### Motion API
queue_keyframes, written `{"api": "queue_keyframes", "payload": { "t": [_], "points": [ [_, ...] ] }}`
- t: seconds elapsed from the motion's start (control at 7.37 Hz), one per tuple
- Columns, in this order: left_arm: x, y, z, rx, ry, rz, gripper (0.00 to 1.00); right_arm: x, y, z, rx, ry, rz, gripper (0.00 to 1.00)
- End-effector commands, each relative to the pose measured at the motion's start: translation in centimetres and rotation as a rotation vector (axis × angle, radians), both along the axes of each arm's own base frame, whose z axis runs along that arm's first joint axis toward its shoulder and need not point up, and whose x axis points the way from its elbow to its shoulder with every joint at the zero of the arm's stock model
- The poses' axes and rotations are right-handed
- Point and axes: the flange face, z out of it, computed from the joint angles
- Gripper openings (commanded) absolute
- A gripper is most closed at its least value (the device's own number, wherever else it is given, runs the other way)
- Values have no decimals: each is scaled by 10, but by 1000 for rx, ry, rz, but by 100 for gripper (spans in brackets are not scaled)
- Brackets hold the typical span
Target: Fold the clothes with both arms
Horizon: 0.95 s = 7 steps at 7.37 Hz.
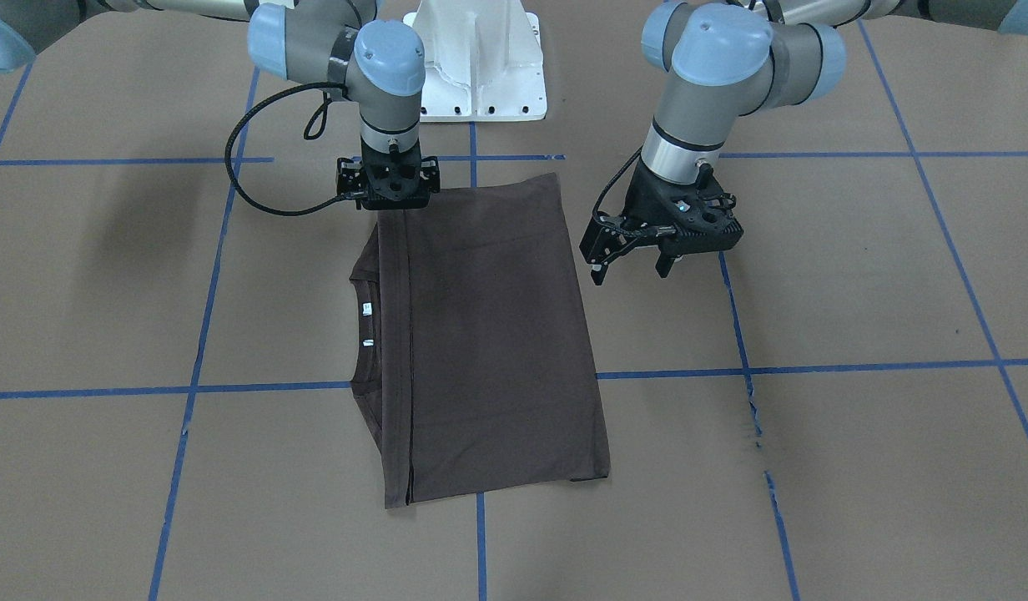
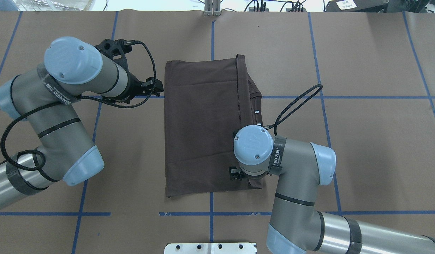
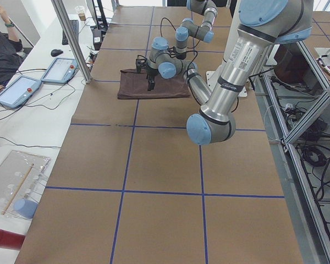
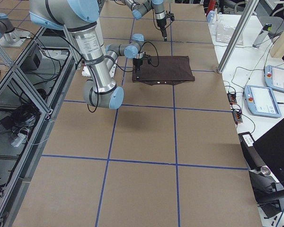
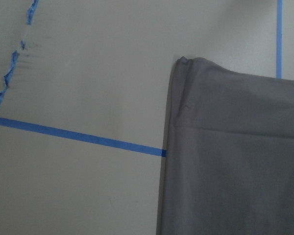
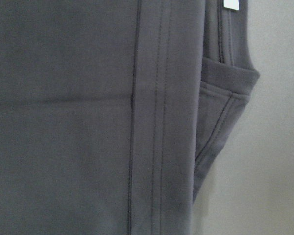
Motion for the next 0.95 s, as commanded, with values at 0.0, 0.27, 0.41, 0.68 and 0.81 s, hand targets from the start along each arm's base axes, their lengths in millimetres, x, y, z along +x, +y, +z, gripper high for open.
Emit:
{"api": "queue_keyframes", "payload": {
  "t": [0.0, 0.27, 0.41, 0.68, 0.81],
  "points": [
    [0, 0, 1, -1, 0, -1, 100, -2, 1, 8, -19, 15, -10, 100],
    [0, 0, 1, -1, 0, -1, 100, 0, 2, 17, -25, 39, -15, 100],
    [0, 0, 1, -1, 0, -1, 100, 1, 2, 19, -30, 52, -15, 100],
    [0, 1, -1, 0, 3, 1, 100, 2, 2, 22, -34, 68, -12, 100],
    [0, 0, -1, 1, 2, -1, 100, 5, -2, 21, -36, 73, -5, 100]
  ]
}}
